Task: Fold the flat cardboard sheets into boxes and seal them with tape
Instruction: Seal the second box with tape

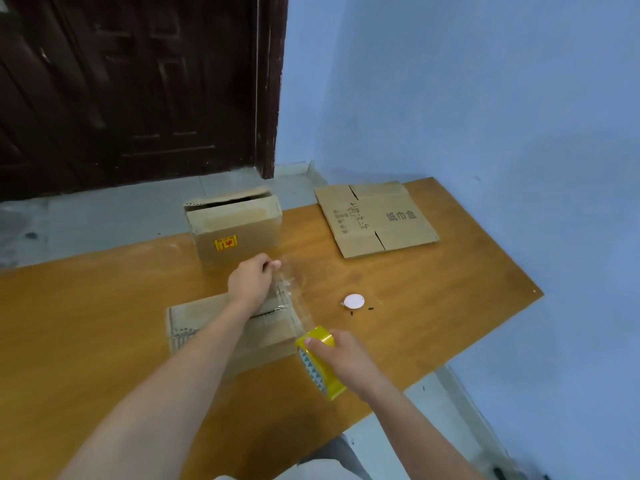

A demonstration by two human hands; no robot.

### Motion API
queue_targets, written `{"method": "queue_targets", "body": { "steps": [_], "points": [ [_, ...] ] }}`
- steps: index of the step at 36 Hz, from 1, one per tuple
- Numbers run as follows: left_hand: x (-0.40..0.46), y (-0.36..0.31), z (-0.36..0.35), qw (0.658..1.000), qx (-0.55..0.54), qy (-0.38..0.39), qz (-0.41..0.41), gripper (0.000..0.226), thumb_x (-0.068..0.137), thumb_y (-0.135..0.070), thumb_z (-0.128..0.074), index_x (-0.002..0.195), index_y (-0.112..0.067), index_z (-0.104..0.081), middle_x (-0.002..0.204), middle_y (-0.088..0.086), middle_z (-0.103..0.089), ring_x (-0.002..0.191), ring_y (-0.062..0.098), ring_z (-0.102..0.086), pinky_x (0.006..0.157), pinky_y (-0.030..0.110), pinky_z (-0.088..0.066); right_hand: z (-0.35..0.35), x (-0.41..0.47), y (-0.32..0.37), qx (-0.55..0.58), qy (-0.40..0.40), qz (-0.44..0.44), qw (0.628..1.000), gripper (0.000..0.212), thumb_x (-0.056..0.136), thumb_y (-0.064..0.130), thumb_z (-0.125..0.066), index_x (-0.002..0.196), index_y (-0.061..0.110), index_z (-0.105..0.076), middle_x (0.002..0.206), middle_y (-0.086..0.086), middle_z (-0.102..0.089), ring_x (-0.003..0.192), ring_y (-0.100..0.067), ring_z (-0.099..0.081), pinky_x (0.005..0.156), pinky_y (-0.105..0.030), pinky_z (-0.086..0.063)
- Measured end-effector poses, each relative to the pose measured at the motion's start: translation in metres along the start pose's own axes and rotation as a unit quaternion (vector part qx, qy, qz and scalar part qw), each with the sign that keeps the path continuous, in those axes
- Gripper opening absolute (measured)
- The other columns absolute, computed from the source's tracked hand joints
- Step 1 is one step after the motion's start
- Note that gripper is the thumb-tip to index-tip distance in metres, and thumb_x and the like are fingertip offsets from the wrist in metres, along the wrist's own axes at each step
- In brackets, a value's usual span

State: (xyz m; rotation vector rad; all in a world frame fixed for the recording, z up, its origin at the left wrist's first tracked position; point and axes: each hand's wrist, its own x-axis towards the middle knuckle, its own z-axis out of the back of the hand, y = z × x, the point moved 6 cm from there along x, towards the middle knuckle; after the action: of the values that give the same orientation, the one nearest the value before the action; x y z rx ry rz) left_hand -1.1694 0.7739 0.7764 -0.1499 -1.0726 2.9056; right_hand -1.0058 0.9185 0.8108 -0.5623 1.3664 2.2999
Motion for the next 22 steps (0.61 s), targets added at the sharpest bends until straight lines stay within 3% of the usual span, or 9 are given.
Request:
{"method": "queue_targets", "body": {
  "steps": [3, 5, 14, 22],
  "points": [
    [0.002, 0.001, -0.003, 1.0, 0.009, 0.009, 0.01, 0.027, 0.098, -0.037, -0.045, 0.086, -0.017, -0.059, 0.079, -0.002, -0.062, 0.071, 0.017, -0.055, 0.051, 0.026, -0.033, -0.004, 0.003, -0.007, 0.005, 0.001, -0.013, 1.0, 0.04, 0.088, 0.042, -0.06, 0.094, 0.002, -0.063, 0.084, -0.01, -0.066, 0.08, -0.024, -0.065, 0.079, -0.043, -0.053],
    [0.004, 0.003, -0.005, 1.0, 0.013, 0.009, 0.016, 0.027, 0.098, -0.038, -0.045, 0.087, -0.017, -0.059, 0.081, -0.002, -0.062, 0.073, 0.018, -0.055, 0.054, 0.028, -0.036, -0.008, 0.005, -0.009, 0.011, 0.002, -0.017, 1.0, 0.042, 0.087, 0.043, -0.061, 0.098, 0.002, -0.064, 0.09, -0.015, -0.069, 0.084, -0.029, -0.067, 0.08, -0.045, -0.053],
    [0.005, 0.006, -0.004, 1.0, -0.006, -0.003, 0.03, 0.023, 0.098, -0.036, -0.046, 0.084, -0.02, -0.055, 0.078, -0.004, -0.059, 0.071, 0.017, -0.053, 0.049, 0.025, -0.031, -0.01, 0.01, -0.012, -0.003, 0.007, -0.015, 1.0, 0.042, 0.087, 0.046, -0.059, 0.099, 0.006, -0.064, 0.095, -0.014, -0.07, 0.088, -0.029, -0.067, 0.081, -0.043, -0.053],
    [0.005, 0.005, -0.006, 0.999, -0.007, 0.001, 0.034, 0.026, 0.097, -0.04, -0.047, 0.085, -0.02, -0.057, 0.079, -0.003, -0.062, 0.071, 0.016, -0.056, 0.057, 0.027, -0.043, -0.008, 0.011, -0.013, 0.0, 0.011, -0.011, 1.0, 0.036, 0.09, 0.042, -0.057, 0.097, 0.007, -0.064, 0.094, -0.012, -0.069, 0.086, -0.025, -0.068, 0.074, -0.035, -0.054]
  ]
}}
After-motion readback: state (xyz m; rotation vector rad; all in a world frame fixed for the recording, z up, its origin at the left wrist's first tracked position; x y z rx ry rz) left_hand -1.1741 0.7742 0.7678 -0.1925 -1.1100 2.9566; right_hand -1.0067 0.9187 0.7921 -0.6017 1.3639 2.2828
